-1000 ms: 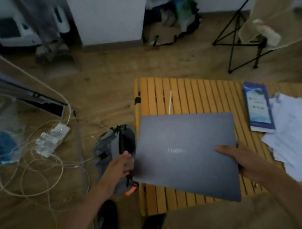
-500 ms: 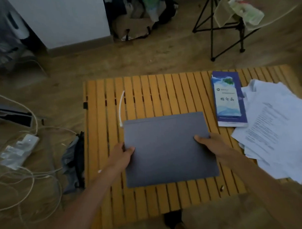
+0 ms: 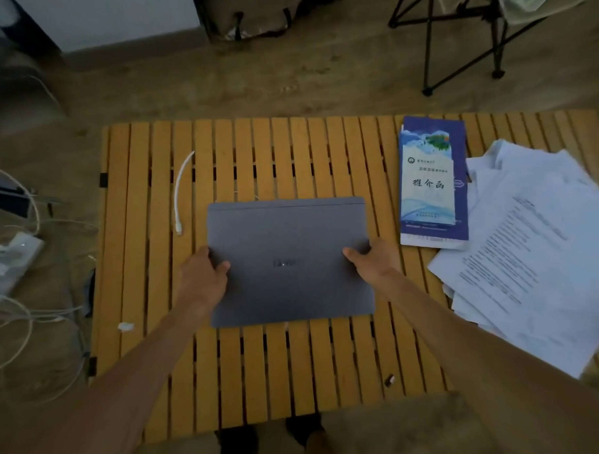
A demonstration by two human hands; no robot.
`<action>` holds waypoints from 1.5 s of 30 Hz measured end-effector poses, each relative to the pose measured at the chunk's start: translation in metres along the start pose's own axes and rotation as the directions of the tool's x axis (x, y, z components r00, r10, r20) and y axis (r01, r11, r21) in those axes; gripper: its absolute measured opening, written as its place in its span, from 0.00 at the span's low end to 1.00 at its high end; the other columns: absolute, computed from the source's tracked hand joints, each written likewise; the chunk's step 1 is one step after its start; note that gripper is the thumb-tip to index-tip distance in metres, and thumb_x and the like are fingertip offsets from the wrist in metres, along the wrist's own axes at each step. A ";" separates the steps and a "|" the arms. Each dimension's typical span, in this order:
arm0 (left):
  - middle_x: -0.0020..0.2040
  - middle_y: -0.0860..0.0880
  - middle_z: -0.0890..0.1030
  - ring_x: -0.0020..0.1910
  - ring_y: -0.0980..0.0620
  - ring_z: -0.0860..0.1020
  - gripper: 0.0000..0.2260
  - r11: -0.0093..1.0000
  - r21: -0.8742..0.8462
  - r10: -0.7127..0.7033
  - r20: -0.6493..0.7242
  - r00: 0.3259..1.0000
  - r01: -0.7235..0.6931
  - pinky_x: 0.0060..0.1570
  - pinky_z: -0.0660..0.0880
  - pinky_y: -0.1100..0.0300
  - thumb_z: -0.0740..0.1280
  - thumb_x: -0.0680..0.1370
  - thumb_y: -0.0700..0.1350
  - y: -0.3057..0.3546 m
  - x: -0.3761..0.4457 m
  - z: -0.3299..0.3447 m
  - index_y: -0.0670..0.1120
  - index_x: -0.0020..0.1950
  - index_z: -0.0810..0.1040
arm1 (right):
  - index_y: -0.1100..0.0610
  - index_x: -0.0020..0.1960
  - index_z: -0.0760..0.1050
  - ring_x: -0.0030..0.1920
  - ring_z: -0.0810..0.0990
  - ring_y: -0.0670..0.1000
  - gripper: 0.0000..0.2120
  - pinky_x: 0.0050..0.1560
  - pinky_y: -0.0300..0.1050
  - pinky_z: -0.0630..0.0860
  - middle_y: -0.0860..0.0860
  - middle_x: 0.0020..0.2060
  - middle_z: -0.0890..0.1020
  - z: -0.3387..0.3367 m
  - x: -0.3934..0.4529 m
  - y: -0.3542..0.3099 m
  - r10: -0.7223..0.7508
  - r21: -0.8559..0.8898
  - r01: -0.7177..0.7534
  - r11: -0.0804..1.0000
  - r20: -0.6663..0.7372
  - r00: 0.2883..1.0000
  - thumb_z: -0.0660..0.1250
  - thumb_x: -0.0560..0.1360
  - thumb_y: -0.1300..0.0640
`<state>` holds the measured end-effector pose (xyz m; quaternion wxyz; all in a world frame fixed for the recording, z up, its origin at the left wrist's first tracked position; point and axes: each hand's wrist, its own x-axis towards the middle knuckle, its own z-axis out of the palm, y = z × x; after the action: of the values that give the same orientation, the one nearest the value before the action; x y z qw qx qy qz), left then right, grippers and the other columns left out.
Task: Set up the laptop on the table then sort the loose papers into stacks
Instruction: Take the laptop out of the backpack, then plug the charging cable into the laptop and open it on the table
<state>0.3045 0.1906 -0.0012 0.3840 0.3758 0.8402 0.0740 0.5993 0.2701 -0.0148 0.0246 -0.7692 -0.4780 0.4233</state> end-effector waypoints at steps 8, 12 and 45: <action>0.71 0.41 0.63 0.69 0.42 0.65 0.34 0.810 0.483 0.390 -0.021 0.920 -0.333 0.71 0.64 0.47 0.71 0.74 0.54 0.006 -0.042 0.026 0.43 0.73 0.62 | 0.57 0.72 0.69 0.64 0.76 0.56 0.27 0.62 0.54 0.77 0.54 0.64 0.75 0.013 -0.017 0.022 -0.062 -0.027 0.060 0.998 -0.099 0.993 0.72 0.76 0.53; 0.78 0.39 0.52 0.77 0.39 0.51 0.39 0.474 0.579 0.646 0.283 0.709 -0.664 0.76 0.41 0.46 0.65 0.75 0.60 0.010 -0.062 0.067 0.44 0.78 0.55 | 0.54 0.73 0.67 0.66 0.73 0.52 0.24 0.64 0.52 0.75 0.50 0.66 0.73 0.020 -0.054 0.051 -0.112 0.037 0.119 0.992 -0.150 0.982 0.67 0.79 0.54; 0.49 0.49 0.82 0.50 0.50 0.79 0.14 -0.117 0.630 0.955 0.284 0.088 -0.768 0.53 0.73 0.51 0.58 0.81 0.51 0.114 -0.066 -0.069 0.47 0.50 0.82 | 0.58 0.80 0.40 0.80 0.42 0.52 0.33 0.80 0.49 0.48 0.52 0.80 0.41 0.034 -0.100 0.147 -0.496 -0.602 0.474 0.643 0.145 0.856 0.46 0.83 0.41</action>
<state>0.3494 0.2376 0.1327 -0.0428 0.9238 0.3756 0.0611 0.6630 0.1018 -0.0391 -0.1079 -0.5842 -0.7771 0.2078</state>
